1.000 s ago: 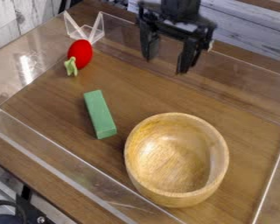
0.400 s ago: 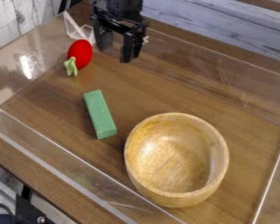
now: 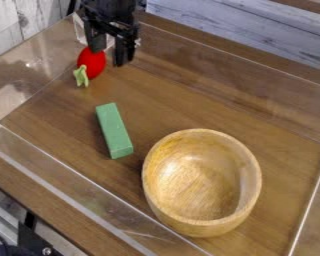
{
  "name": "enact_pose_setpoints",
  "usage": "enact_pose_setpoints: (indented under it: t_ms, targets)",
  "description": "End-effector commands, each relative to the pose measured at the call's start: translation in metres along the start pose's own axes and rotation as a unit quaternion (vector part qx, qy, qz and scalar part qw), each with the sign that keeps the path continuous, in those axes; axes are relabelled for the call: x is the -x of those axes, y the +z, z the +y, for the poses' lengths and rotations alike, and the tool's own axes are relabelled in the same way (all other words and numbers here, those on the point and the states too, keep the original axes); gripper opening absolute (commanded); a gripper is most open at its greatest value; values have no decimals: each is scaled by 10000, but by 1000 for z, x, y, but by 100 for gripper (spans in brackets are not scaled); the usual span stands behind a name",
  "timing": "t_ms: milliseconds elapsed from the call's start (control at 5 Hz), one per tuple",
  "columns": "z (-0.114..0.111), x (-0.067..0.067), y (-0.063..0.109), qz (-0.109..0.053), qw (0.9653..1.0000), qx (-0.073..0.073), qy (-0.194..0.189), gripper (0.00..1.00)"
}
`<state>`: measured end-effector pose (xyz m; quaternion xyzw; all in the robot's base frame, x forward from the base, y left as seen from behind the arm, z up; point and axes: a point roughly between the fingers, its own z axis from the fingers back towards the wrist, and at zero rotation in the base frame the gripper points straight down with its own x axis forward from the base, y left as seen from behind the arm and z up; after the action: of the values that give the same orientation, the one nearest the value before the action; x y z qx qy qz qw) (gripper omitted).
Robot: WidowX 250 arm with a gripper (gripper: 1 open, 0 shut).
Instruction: Move the red object to the right side of the table
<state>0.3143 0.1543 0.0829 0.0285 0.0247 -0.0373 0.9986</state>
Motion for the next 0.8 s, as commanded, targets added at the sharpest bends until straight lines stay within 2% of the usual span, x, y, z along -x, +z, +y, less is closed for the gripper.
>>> enact_pose_setpoints:
  t_ms: [0, 400, 600]
  targets:
    - [15, -6, 14, -315, 9994, -112, 40, 100]
    - [6, -17, 10, -396, 9992, 2, -31, 100]
    - [15, -33, 7, -433, 9988, 49, -226, 100]
